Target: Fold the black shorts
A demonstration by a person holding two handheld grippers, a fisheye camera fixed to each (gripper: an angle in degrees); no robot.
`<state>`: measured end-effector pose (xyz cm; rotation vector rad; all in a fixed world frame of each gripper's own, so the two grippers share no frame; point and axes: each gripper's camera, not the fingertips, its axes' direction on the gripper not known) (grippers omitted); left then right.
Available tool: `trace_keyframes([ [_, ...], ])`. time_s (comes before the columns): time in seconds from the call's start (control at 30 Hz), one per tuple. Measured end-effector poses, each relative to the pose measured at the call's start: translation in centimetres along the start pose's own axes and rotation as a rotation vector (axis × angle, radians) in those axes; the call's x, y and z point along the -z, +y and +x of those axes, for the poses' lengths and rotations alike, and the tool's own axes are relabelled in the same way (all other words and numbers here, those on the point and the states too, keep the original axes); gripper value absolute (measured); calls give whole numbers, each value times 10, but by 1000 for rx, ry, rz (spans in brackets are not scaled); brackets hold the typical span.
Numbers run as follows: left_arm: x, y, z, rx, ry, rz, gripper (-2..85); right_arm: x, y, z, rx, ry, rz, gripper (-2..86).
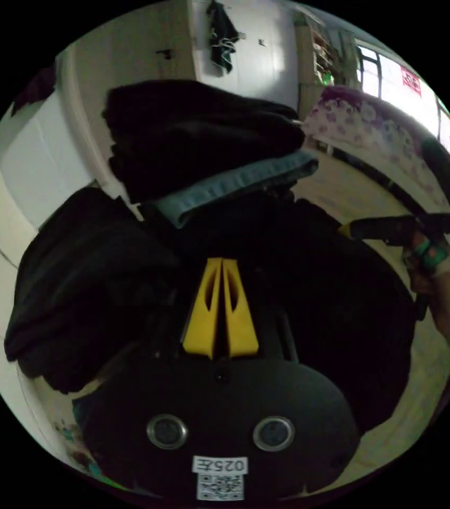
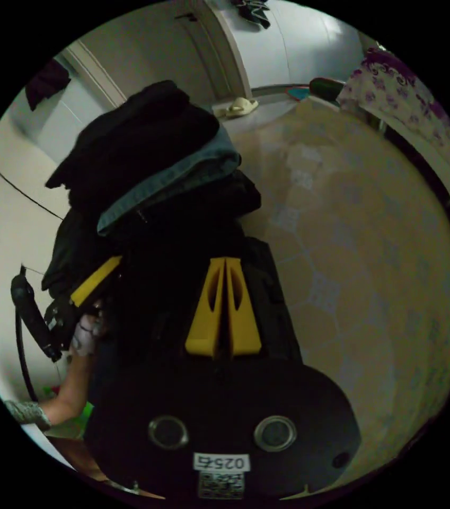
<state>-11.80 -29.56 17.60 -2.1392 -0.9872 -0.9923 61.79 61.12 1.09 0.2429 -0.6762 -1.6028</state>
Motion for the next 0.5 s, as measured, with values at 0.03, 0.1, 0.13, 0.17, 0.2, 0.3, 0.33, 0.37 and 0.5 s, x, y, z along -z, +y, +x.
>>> trace_keyframes([
  [0.03, 20, 24, 13, 26, -17, 69, -8, 17, 21, -4, 34, 21, 81, -9],
  [0.1, 65, 74, 42, -2, -2, 313, -7, 51, 60, -13, 150, 101, 199, -9],
  [0.13, 98, 116, 66, -45, 42, 514, -6, 77, 91, -18, 235, 162, 236, -9],
  [0.17, 126, 159, 92, -109, 121, 723, -4, 106, 127, -21, 298, 232, 272, -9],
  [0.2, 137, 180, 105, -143, 182, 810, -3, 123, 148, -22, 330, 270, 296, -9],
  [0.3, 172, 250, 177, -260, 560, 954, 21, 220, 265, -19, 314, 435, 519, -9],
  [0.33, 177, 269, 212, -294, 725, 932, 41, 258, 318, -17, 294, 471, 633, -8],
  [0.37, 181, 291, 254, -363, 857, 911, 43, 291, 373, -16, 259, 519, 723, -7],
  [0.5, 188, 367, 408, -671, 1155, 735, 65, 335, 529, 2, -65, 786, 836, 8],
])
